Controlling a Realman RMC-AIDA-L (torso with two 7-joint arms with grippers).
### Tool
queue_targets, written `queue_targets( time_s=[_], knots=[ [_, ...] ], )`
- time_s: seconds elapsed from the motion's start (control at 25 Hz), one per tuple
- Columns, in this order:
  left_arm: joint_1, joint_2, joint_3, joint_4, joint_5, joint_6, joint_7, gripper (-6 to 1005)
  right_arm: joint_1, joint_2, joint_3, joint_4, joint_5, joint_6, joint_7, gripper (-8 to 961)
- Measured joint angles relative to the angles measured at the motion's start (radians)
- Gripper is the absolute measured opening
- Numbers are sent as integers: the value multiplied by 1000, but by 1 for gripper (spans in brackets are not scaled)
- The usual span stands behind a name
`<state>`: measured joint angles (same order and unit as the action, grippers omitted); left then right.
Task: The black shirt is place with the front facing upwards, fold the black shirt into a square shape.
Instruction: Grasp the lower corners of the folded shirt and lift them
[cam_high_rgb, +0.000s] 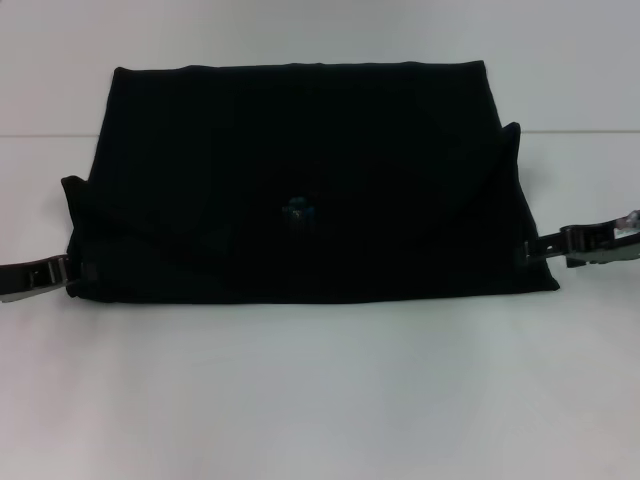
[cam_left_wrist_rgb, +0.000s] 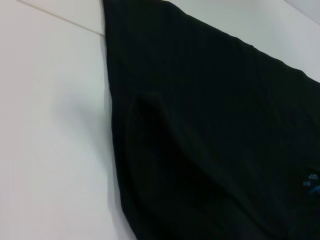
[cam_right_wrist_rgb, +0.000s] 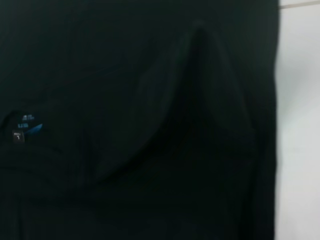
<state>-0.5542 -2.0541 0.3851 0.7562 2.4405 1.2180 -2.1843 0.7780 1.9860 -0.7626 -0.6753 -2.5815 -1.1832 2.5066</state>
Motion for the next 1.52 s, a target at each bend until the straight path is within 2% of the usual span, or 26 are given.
queue_targets(
  time_s=[0.44, 1.0, 1.44, 1.52],
  knots=[
    [3, 0, 0, 1, -1, 13, 1, 63, 19, 33, -67, 49, -2, 106, -2, 777],
    [2, 1, 0, 3, -14, 24, 9, 62, 23, 35, -102, 54, -3, 109, -1, 756],
    [4, 4, 0, 3, -14, 29, 11, 63, 23, 35, -102, 52, -3, 108, 9, 305],
    [4, 4, 0, 3, -14, 29, 12, 63, 23, 33, -101, 53, -3, 108, 9, 151]
  ],
)
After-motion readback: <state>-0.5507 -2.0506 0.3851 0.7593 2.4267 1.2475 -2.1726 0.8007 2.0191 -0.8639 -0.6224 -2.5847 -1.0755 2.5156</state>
